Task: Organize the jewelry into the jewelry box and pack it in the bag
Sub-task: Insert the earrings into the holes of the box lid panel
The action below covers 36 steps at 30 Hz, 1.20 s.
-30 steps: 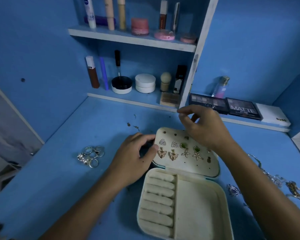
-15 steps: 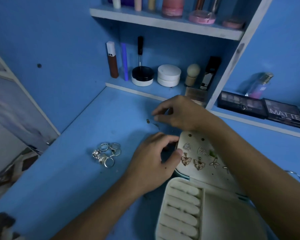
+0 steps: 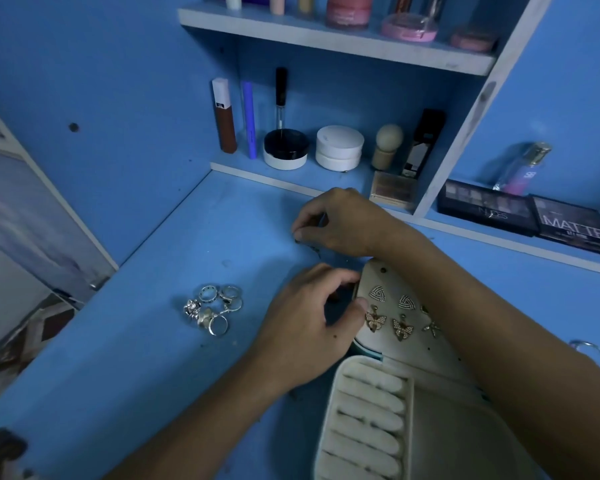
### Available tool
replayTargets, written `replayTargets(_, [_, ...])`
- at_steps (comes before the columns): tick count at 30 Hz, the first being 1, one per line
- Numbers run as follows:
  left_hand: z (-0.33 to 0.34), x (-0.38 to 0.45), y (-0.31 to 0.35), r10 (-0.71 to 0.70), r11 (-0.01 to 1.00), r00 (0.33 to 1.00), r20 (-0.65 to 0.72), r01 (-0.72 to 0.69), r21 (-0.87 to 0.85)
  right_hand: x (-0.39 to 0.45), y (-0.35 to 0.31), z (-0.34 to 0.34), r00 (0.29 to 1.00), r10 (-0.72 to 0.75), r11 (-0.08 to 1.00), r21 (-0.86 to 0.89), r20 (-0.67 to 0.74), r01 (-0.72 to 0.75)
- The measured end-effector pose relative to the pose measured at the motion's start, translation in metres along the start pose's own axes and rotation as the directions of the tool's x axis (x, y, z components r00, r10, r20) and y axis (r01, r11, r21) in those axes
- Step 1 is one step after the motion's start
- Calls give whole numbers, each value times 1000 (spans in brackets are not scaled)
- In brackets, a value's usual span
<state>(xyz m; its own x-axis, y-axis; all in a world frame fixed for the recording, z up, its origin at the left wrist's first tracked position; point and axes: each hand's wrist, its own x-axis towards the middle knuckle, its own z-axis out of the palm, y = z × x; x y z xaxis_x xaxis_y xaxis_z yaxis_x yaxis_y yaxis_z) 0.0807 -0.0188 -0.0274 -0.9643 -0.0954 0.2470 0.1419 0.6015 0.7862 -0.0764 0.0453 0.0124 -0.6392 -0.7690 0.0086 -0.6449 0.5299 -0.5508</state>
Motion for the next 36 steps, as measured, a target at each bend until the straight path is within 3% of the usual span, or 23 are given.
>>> replayTargets(10, [-1, 0, 3, 18, 999, 1000, -19, -19, -44, -39, -8, -28, 956, 32, 984, 175, -291, 21])
replayTargets(17, [-2, 0, 9, -37, 984, 999, -27, 32, -173, -97, -17, -59, 865, 143, 951, 310, -481, 15])
replayTargets(30, [1, 3, 5, -18, 953, 1000, 14, 21, -301, -230, 5, -30, 683, 428, 874, 463, -592, -147])
replayTargets(36, [1, 4, 4, -2, 956, 1000, 17, 7, -292, -262, 8, -5, 644, 506, 844, 482, -574, -233])
